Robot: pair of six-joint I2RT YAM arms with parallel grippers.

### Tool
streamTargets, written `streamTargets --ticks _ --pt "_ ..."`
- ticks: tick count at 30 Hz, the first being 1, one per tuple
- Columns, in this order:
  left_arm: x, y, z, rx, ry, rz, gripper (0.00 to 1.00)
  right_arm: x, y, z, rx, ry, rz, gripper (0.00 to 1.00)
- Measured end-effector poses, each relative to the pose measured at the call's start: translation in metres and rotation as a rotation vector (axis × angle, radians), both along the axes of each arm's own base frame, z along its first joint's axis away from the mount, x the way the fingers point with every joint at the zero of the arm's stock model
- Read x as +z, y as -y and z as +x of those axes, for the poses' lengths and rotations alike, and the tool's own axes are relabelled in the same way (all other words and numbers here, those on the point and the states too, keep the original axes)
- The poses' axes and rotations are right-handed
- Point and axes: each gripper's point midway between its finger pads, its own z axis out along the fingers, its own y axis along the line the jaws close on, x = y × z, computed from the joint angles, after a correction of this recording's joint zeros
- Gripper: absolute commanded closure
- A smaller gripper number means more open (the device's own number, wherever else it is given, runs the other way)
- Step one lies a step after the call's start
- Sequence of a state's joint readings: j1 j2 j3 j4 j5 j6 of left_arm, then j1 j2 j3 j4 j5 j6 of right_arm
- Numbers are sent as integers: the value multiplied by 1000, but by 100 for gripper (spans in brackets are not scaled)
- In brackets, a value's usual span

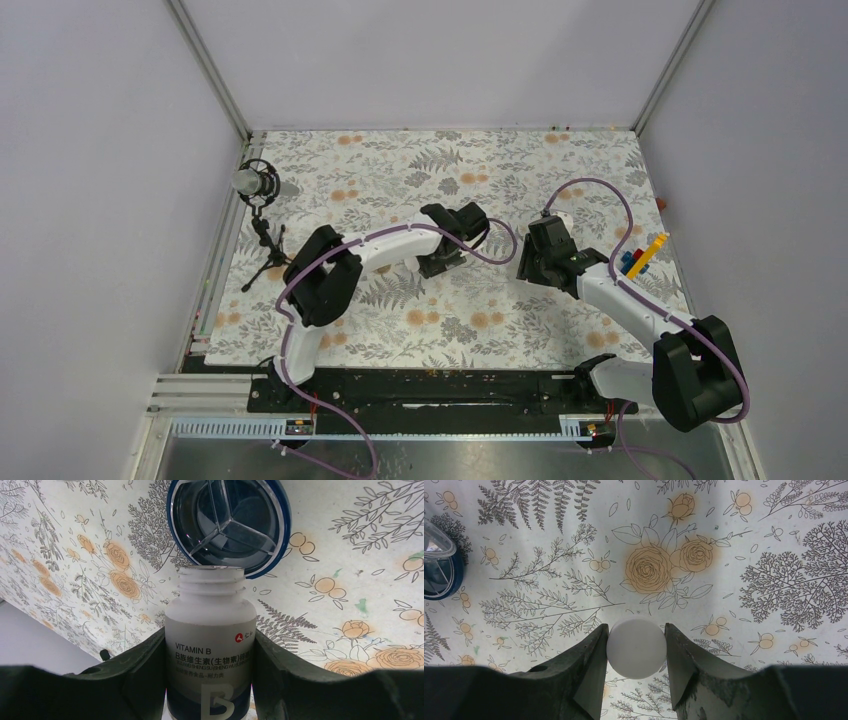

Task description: Sort the pills into containers

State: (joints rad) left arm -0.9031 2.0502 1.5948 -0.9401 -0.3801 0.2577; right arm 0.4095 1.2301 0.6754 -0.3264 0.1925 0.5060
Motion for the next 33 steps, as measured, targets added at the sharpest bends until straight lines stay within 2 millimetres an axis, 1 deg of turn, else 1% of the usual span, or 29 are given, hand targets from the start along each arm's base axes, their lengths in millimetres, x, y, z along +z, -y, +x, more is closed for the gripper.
streamTargets --ticks 10,15,24,33 --pt "2 -1 -2 -4 1 13 100 0 0 1 0 3 1 74" --pt "3 -1 1 -6 18 37 100 0 0 1 -1 3 1 74" --pt "-7 -6 1 -16 13 114 100 0 1 1 -4 3 1 74" --pt "-4 -6 2 -19 32 129 100 0 1 1 -5 3 1 74"
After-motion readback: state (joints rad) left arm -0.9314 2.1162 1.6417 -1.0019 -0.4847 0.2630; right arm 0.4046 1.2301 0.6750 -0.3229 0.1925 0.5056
